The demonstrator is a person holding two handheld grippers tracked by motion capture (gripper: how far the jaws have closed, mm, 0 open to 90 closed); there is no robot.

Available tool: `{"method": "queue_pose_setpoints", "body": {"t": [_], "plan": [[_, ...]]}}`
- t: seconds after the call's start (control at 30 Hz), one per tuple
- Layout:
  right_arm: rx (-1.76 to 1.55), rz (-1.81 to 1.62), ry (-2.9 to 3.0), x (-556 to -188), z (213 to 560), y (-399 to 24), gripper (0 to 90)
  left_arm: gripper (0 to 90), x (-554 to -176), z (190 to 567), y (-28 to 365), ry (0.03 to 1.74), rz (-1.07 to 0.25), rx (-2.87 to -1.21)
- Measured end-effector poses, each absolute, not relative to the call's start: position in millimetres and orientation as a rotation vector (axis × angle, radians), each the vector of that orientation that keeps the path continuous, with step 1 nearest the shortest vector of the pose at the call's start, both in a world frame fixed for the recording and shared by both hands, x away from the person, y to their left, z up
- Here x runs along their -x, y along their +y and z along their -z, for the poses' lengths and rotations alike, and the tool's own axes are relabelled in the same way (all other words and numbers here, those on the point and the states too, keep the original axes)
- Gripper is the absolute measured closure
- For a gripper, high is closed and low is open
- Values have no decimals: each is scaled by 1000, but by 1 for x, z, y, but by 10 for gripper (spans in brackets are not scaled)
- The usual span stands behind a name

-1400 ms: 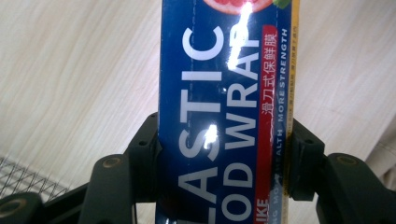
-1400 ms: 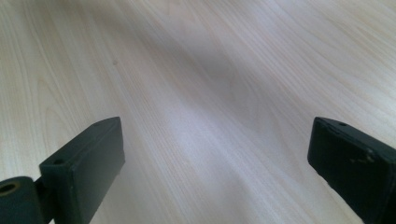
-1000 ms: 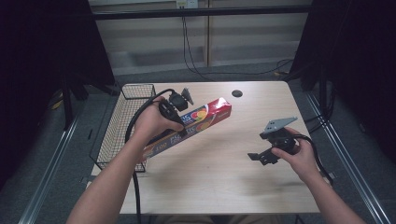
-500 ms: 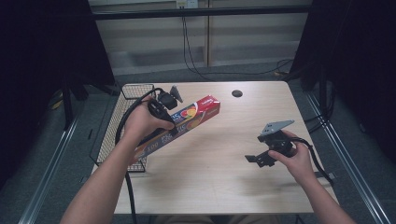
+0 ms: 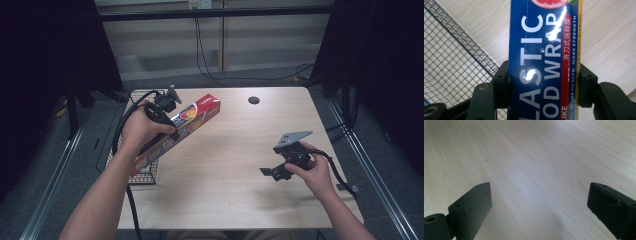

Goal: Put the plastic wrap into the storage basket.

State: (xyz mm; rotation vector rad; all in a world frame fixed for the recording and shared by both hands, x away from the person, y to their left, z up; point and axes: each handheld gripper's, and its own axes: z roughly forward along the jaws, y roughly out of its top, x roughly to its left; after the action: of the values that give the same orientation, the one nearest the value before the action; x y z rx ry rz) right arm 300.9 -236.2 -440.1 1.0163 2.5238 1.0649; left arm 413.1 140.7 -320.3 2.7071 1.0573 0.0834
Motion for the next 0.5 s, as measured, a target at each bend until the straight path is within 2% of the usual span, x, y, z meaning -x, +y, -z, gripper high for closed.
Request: {"method": "queue_pose_setpoints", "body": {"t": [0.5], "plan": [[-1008, -1028, 2537, -300, 444, -229, 53, 430, -413, 313, 168, 1194, -125, -2637]]}}
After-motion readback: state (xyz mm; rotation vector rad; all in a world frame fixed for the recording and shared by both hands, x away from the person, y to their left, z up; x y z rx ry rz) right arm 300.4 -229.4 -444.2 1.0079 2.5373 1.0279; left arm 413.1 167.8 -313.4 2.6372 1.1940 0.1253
